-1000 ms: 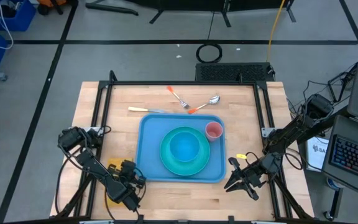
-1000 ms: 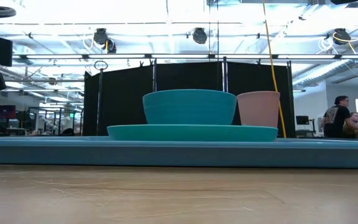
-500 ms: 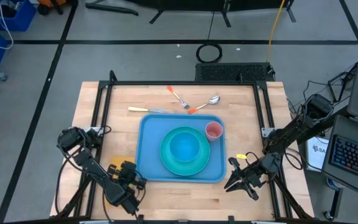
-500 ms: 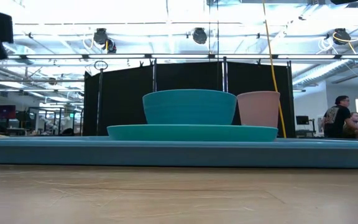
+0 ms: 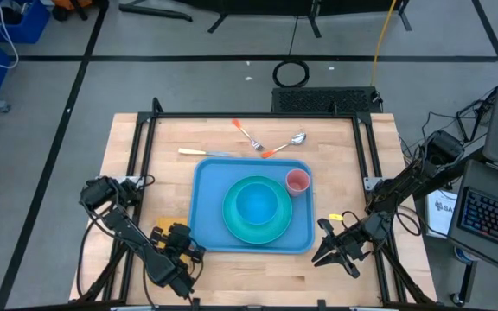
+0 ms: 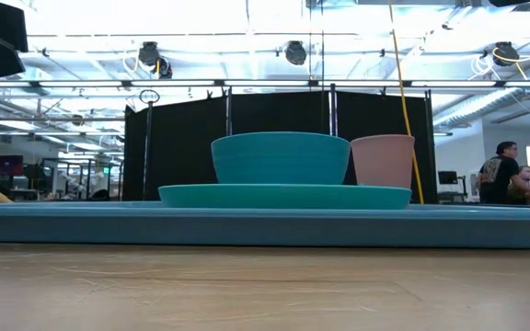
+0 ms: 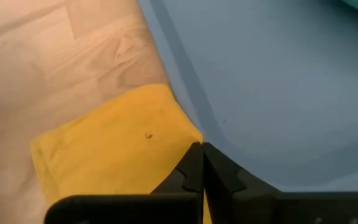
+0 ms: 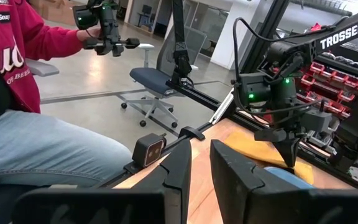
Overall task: Set up tray
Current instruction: Put the yellow napkin on the blue tray
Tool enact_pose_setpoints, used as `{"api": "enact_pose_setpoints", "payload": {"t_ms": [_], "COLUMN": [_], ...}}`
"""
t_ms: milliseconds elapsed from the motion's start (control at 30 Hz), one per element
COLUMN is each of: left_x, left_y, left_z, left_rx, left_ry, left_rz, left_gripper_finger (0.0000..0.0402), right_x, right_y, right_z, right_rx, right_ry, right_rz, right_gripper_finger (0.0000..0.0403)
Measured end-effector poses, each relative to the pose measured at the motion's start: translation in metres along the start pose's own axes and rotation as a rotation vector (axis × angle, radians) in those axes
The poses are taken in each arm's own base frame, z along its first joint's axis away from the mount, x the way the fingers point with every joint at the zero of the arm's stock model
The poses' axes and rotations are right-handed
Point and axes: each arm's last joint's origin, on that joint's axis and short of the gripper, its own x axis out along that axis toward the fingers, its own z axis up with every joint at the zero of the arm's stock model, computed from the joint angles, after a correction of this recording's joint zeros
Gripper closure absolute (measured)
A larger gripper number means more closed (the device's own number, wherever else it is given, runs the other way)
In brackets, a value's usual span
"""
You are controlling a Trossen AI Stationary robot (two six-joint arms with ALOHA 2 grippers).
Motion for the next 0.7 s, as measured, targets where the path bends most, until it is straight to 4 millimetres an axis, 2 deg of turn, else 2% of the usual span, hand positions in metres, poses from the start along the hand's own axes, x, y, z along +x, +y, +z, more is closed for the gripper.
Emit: {"api": "enact_pose_setpoints", "payload": {"t_ms": [467, 700], "left_x": [-0.008, -0.025], "left_y": [0.01, 0.009], "left_z": [-0.01, -0.008], "left_rx": [-0.05, -0.071], "left_ry": [-0.06, -0.165], "left_rz": [-0.027, -0.118], "left_gripper_finger": [0.0402, 0.0402], "right_x": [0.001, 0.001], "right_y": [-0.003, -0.003], "right_z": [-0.002, -0.002], "right_rx": [0.013, 0.013], "right_ry": [0.012, 0.012], "right_rz": [-0.011, -0.011], "right_gripper_finger": [0.0353, 0.0353]}}
